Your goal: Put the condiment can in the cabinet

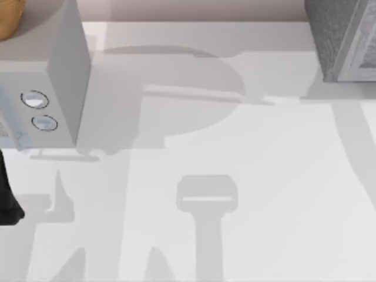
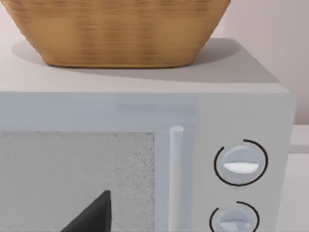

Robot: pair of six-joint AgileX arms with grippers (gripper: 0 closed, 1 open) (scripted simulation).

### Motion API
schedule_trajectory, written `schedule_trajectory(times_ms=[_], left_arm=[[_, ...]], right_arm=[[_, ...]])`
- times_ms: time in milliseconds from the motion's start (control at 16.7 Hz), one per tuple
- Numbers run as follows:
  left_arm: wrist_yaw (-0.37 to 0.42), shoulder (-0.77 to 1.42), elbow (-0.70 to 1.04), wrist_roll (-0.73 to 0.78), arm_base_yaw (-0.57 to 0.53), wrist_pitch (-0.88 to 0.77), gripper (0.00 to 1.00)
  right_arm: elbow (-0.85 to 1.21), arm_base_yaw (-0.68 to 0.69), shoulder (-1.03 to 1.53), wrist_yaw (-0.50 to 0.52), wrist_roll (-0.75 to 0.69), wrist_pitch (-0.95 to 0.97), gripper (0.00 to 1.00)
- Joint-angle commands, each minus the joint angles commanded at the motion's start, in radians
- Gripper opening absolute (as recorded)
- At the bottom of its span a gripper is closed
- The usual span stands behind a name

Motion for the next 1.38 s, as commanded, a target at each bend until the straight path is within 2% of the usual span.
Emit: schedule_trajectory(times_ms=[240, 420, 960, 1380], left_arm=[[0.000, 0.000, 0.000, 0.000, 0.000, 0.000, 1.00], [0.000, 0.000, 0.000, 0.000, 0.000, 0.000, 1.00], [0.000, 0.000, 0.000, 0.000, 0.000, 0.000, 1.00], [0.000, 0.000, 0.000, 0.000, 0.000, 0.000, 1.00]], right_arm=[[0.251, 0.024, 0.177, 0.028, 0.009, -0.068, 0.00], [0.356, 0.034, 0.254, 0.040, 0.014, -0.097, 0.00], [0.391, 0.030, 0.281, 0.041, 0.017, -0.098, 0.00], [0.599, -0.004, 0.529, 0.002, 0.012, -0.067, 0.00]])
